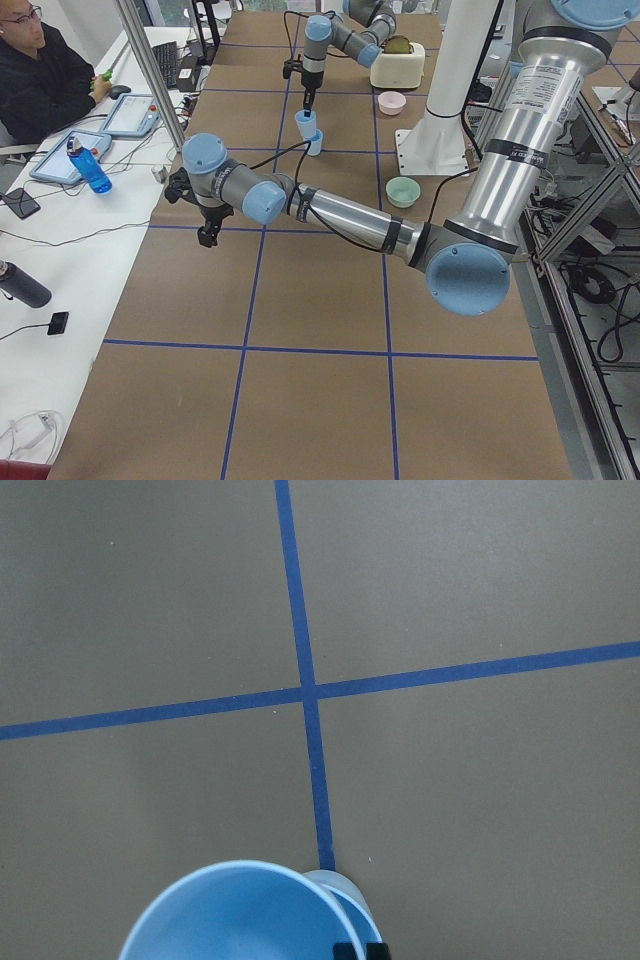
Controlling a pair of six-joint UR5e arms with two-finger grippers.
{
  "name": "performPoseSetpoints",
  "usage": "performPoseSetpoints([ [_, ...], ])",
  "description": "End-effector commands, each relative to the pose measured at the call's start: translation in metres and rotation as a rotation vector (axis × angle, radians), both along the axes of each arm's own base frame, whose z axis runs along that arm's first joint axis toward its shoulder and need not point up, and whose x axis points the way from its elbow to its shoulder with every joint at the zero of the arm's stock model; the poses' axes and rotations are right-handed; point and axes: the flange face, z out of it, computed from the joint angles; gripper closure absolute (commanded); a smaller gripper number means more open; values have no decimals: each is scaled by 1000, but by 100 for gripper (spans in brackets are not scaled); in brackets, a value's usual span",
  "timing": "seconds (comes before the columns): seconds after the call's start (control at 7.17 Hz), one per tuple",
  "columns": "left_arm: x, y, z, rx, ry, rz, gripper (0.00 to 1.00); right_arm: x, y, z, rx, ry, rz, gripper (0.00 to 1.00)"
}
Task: Stack blue cups with both arms
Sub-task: 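Lower the blue cup into the standing cup and open the right gripper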
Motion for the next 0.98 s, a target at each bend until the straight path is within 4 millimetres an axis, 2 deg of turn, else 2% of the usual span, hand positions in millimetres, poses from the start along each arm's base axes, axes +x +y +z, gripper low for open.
performPoseSetpoints([
  [0.0, 0, 0, 0, 0, 1, -1, 3, 0, 3, 2, 4, 1, -8, 100],
  [0.42, 0, 0, 1, -3, 0, -1, 2, -3, 13, -3, 6, -12, -16, 100],
  [0.56, 0, -1, 3, -4, 0, -1, 3, -3, 13, -3, 13, -11, -24, 86],
  [0.7, 0, -1, 4, -5, -1, 0, 2, -3, 13, -4, 18, -11, -26, 55],
  [0.84, 0, -2, 3, -3, -2, -1, 2, -3, 13, -4, 18, -11, -28, 45],
])
